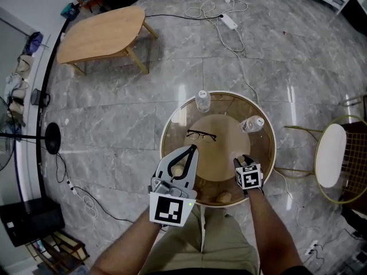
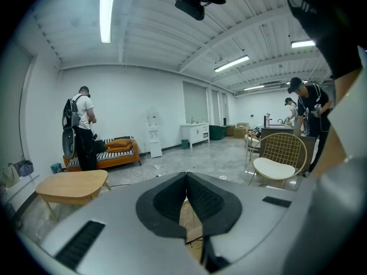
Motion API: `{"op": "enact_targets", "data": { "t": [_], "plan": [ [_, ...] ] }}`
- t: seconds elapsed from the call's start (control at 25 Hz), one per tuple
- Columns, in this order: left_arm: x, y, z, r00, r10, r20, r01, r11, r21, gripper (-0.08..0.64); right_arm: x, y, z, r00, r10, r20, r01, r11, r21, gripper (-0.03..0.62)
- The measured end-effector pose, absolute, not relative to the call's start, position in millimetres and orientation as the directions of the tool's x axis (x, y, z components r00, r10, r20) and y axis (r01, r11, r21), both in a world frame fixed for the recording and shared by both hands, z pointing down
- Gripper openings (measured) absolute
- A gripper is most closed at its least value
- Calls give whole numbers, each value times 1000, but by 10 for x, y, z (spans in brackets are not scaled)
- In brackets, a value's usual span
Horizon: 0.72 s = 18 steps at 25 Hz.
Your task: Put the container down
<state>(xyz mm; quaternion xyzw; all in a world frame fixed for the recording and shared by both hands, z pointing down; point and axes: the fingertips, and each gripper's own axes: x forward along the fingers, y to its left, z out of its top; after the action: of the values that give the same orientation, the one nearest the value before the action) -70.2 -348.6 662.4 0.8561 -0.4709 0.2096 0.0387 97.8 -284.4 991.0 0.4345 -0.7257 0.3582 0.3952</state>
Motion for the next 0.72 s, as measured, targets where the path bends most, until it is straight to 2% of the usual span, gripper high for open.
{"op": "enact_targets", "data": {
  "t": [0.36,0.52,0.72],
  "plan": [
    [-542,-3404,6229,502,-787,360,-821,-564,-87,15,969,-2817,9406,-339,-352,873,-874,462,-152,210],
    [-471,-3380,6044,510,-800,317,-840,-543,-17,15,999,-2885,8870,-371,-445,815,-863,490,-125,175],
    [-487,-3329,5749,487,-821,298,-858,-513,-8,15,985,-2862,7953,-439,-538,719,-836,539,-106,127]
  ]
}}
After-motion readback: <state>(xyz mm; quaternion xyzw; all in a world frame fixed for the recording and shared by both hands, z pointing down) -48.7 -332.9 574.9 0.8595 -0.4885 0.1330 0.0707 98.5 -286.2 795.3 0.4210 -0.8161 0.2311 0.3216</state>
